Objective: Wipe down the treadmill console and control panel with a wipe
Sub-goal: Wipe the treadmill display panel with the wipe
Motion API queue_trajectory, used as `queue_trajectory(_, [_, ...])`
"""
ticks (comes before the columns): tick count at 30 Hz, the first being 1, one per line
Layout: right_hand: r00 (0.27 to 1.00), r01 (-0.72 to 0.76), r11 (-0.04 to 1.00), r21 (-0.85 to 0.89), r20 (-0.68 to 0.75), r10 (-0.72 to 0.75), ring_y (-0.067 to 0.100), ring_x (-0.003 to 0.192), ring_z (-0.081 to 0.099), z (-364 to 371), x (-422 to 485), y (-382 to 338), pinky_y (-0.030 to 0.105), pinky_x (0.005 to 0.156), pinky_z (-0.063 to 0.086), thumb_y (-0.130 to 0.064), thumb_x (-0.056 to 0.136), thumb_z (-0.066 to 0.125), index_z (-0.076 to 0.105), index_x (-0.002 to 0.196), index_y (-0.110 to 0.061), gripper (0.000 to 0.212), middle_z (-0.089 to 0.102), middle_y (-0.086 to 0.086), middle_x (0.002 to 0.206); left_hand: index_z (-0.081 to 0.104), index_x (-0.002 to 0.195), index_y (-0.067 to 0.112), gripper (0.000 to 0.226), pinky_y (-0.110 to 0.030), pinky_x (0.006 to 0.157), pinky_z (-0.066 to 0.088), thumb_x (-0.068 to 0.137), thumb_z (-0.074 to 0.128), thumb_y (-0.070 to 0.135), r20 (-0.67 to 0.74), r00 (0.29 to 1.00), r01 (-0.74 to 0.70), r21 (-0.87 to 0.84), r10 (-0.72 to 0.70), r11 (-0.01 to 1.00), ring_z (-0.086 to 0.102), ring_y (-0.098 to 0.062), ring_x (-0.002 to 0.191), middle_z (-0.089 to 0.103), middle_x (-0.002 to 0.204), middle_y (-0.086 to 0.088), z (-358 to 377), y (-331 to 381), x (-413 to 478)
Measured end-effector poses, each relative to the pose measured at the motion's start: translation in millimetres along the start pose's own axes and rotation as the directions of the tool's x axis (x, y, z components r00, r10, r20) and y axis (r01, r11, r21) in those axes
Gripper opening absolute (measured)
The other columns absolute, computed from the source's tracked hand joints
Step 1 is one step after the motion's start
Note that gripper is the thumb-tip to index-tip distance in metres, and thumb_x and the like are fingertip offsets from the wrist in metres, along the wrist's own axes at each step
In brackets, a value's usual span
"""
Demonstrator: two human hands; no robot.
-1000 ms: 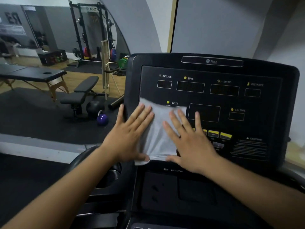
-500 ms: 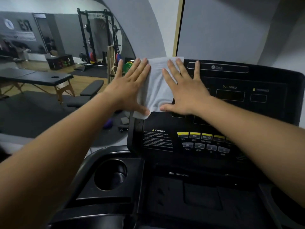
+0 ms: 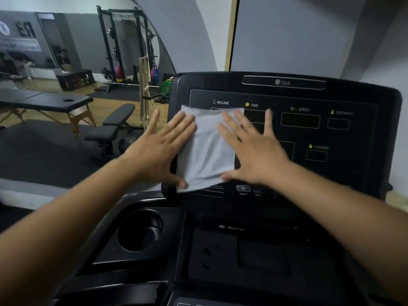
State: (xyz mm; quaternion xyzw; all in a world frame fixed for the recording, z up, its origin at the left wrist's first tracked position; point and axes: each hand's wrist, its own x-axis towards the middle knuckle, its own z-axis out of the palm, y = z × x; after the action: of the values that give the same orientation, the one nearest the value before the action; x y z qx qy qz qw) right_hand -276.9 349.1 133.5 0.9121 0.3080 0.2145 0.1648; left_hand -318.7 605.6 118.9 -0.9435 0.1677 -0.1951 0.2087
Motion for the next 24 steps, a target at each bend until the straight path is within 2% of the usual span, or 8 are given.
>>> queue_trajectory(2, [0.999, -0.041, 0.999, -0.007, -0.002, 0.041, 0.021, 0.147, -0.022, -21, 22, 31, 0.076, 0.107, -0.005, -0.088, 0.068, 0.046, -0.016, 0.152, -0.022, 0.124, -0.027, 0.001, 0.160, -0.026, 0.152, 0.014, 0.137, -0.063, 0.116, -0.014, 0.060, 0.025, 0.102, -0.017, 0.999, 0.030, -0.011, -0.030, 1.000, -0.024, -0.022, 0.149, -0.028, 0.161, -0.008, -26, -11, 40])
queue_trajectory(5, [0.997, -0.073, 0.997, 0.002, 0.000, 0.073, 0.021, 0.148, -0.023, -35, 35, 49, 0.074, 0.109, -0.002, -0.090, 0.066, 0.046, -0.015, 0.153, -0.020, 0.127, -0.025, 0.002, 0.161, -0.024, 0.152, 0.008, 0.140, -0.064, 0.117, -0.008, 0.062, 0.032, 0.099, -0.046, 0.995, 0.091, -0.014, -0.092, 0.996, -0.025, -0.025, 0.148, -0.027, 0.161, -0.012, -39, -2, 73])
queue_trajectory(9, [1.000, -0.028, 0.999, 0.015, 0.009, 0.028, 0.024, 0.145, -0.029, -6, -3, 41, 0.071, 0.110, -0.006, -0.091, 0.065, 0.041, -0.019, 0.152, -0.021, 0.127, -0.031, 0.005, 0.158, -0.025, 0.151, 0.006, 0.141, -0.066, 0.115, -0.009, 0.060, 0.027, 0.101, -0.041, 0.996, 0.083, -0.018, -0.084, 0.996, -0.029, -0.026, 0.147, -0.029, 0.160, -0.012, -18, 31, 47])
queue_trajectory(14, [1.000, 0.018, 0.997, 0.075, -0.013, -0.018, 0.027, 0.151, -0.005, 56, -83, 9, 0.074, 0.110, 0.003, -0.084, 0.067, 0.053, 0.013, 0.155, -0.017, 0.117, 0.001, 0.008, 0.164, 0.009, 0.156, 0.003, 0.128, -0.072, 0.113, 0.005, 0.068, 0.038, 0.092, -0.044, 0.999, 0.025, -0.109, -0.030, 0.994, -0.002, -0.031, 0.153, 0.004, 0.165, -0.014, 22, 99, -8])
queue_trajectory(16, [1.000, 0.016, 0.996, 0.086, -0.007, -0.016, 0.026, 0.151, -0.001, 61, -95, 2, 0.074, 0.110, 0.004, -0.076, 0.067, 0.062, 0.019, 0.154, -0.018, 0.113, 0.006, 0.008, 0.164, 0.016, 0.156, 0.005, 0.125, -0.073, 0.113, 0.007, 0.067, 0.044, 0.089, -0.028, 0.999, 0.028, -0.104, -0.031, 0.994, 0.005, -0.030, 0.153, 0.010, 0.165, -0.013, 21, 105, -9])
queue_trajectory(19, [0.995, 0.034, 0.989, 0.142, -0.101, -0.020, 0.028, 0.151, -0.003, 49, -93, -4, 0.069, 0.112, 0.001, -0.064, 0.072, 0.067, 0.021, 0.153, -0.016, 0.105, 0.004, 0.012, 0.164, 0.020, 0.155, 0.003, 0.124, -0.075, 0.111, 0.009, 0.065, 0.042, 0.085, -0.026, 0.999, 0.031, -0.036, -0.032, 0.999, 0.011, -0.032, 0.152, 0.013, 0.165, -0.014, 8, 103, -2])
queue_trajectory(22, [0.959, 0.171, 0.970, 0.173, -0.256, -0.123, 0.033, 0.149, 0.013, 41, -81, -17, 0.058, 0.118, 0.017, -0.048, 0.079, 0.067, 0.031, 0.149, -0.007, 0.088, 0.019, 0.018, 0.161, 0.021, 0.154, 0.001, 0.123, -0.075, 0.111, 0.011, 0.065, 0.039, 0.083, -0.024, 0.998, 0.051, -0.057, -0.053, 0.997, 0.009, -0.032, 0.152, 0.012, 0.164, -0.016, 3, 105, 4])
queue_trajectory(24, [0.952, 0.203, 0.965, 0.167, -0.263, -0.154, 0.033, 0.149, 0.013, 47, -69, -20, 0.052, 0.119, 0.018, -0.048, 0.085, 0.062, 0.031, 0.150, -0.005, 0.083, 0.019, 0.018, 0.160, 0.018, 0.155, 0.001, 0.127, -0.075, 0.111, 0.011, 0.062, 0.038, 0.085, -0.021, 0.998, 0.061, -0.077, -0.063, 0.995, 0.006, -0.032, 0.153, 0.008, 0.165, -0.017, 2, 107, 7])
